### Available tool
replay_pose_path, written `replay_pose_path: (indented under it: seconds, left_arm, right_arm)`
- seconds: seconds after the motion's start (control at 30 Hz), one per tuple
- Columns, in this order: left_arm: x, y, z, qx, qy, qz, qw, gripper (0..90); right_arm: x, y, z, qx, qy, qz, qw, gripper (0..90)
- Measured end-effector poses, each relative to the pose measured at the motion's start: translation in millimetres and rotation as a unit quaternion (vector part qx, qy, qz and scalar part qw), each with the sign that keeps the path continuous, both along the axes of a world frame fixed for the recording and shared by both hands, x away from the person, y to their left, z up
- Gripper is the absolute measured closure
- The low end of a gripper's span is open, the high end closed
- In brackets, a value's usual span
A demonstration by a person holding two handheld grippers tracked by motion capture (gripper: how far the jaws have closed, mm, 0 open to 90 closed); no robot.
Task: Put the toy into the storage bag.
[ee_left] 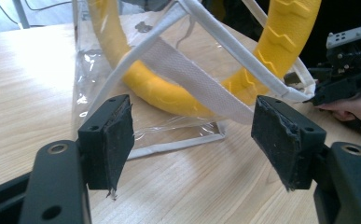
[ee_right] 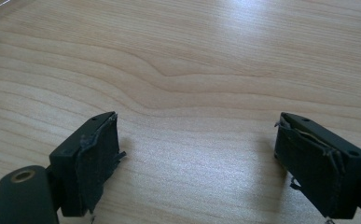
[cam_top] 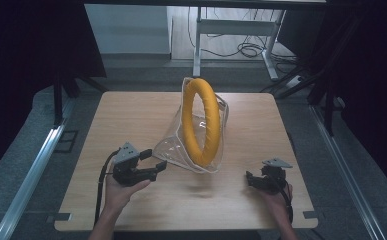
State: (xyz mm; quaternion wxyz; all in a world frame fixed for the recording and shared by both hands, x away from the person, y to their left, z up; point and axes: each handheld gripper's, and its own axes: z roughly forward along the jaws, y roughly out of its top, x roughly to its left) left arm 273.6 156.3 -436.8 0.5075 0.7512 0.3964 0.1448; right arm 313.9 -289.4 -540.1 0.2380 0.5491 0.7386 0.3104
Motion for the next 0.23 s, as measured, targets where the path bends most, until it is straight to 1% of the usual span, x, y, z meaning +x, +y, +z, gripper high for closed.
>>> replay_pose_path:
  seconds: [0.1, 0.17, 0.23]
  left_arm:
    - [-0.5, 0.4, 1.6, -0.005, -0.008, 0.006, 0.9999, 30.4]
    - [-0.3, -1.2, 2.9, -0.007, -0.010, 0.002, 0.9999, 30.3]
    - [0.2, -4.1, 2.3, -0.004, -0.009, -0.003, 1.0000, 30.3]
  right_arm:
    - [0.1, 0.0, 0.0, 0.000, 0.000, 0.000, 1.0000, 13.9]
    - [0.1, 0.0, 0.0, -0.001, 0.000, 0.000, 1.0000, 13.9]
    - [0.0, 0.0, -0.1, -0.001, 0.000, 0.000, 1.0000, 13.9]
